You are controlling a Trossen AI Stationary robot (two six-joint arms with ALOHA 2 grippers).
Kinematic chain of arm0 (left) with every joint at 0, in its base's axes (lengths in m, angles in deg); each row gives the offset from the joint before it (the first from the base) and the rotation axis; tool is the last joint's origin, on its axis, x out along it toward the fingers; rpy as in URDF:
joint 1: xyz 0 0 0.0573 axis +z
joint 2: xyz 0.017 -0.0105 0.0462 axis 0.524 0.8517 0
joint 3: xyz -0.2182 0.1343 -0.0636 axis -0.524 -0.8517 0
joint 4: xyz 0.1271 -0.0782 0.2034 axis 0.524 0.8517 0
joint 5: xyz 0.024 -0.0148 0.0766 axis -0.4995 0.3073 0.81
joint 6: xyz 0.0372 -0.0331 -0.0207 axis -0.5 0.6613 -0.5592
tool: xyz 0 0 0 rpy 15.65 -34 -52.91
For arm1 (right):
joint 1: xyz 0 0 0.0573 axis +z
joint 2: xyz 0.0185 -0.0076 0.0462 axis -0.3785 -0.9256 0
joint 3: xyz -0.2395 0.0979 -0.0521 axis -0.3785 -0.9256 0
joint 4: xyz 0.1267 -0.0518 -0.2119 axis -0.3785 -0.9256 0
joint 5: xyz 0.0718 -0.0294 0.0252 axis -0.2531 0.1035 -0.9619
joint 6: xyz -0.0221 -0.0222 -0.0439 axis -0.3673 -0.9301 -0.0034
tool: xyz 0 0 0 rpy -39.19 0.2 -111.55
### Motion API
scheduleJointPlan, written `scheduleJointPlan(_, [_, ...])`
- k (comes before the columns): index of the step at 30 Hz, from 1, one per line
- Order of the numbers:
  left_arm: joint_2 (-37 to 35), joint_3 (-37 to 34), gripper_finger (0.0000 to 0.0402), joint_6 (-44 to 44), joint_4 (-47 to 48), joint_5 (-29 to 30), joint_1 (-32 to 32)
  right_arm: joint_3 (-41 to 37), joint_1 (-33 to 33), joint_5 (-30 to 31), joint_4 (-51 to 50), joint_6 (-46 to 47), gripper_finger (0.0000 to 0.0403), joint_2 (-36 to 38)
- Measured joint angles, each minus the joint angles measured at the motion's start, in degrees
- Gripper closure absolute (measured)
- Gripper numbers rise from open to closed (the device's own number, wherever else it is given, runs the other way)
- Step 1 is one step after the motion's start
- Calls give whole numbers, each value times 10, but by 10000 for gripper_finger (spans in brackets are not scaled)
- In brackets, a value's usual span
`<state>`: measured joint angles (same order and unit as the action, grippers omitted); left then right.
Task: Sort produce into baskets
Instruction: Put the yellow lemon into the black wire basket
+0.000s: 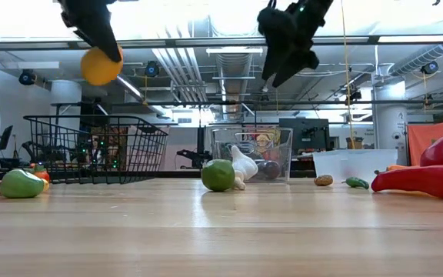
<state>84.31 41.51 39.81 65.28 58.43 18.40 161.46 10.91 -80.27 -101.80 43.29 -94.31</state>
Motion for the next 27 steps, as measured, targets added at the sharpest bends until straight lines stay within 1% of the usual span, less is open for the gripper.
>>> scheduleJointPlan(4, [-31, -19, 171, -103, -62, -66, 110, -3, 6, 0, -3, -5, 188, 16])
scheduleJointPlan(8, [-33, -22, 171, -219, -100, -133, 245, -9, 7, 1, -4, -9, 188, 20])
scheduleJointPlan(11, [-15, -21, 171, -296, -124, -180, 361, -17, 7, 1, -3, -15, 188, 20])
scheduleJointPlan(13, [6, -21, 171, -331, -145, -218, 432, -26, 7, 3, -2, -15, 188, 20])
scheduleJointPlan(16, [49, -23, 171, -364, -156, -270, 517, -44, 7, 24, -3, -16, 188, 20])
scheduleJointPlan(18, [79, -23, 171, -377, -155, -290, 553, -53, 7, 42, -2, -15, 188, 20])
scheduleJointPlan(20, [106, -23, 171, -383, -148, -302, 575, -60, 7, 60, -2, -10, 188, 20])
scheduleJointPlan(27, [172, -23, 171, -415, -149, -314, 579, -70, 7, 66, 4, -5, 188, 20])
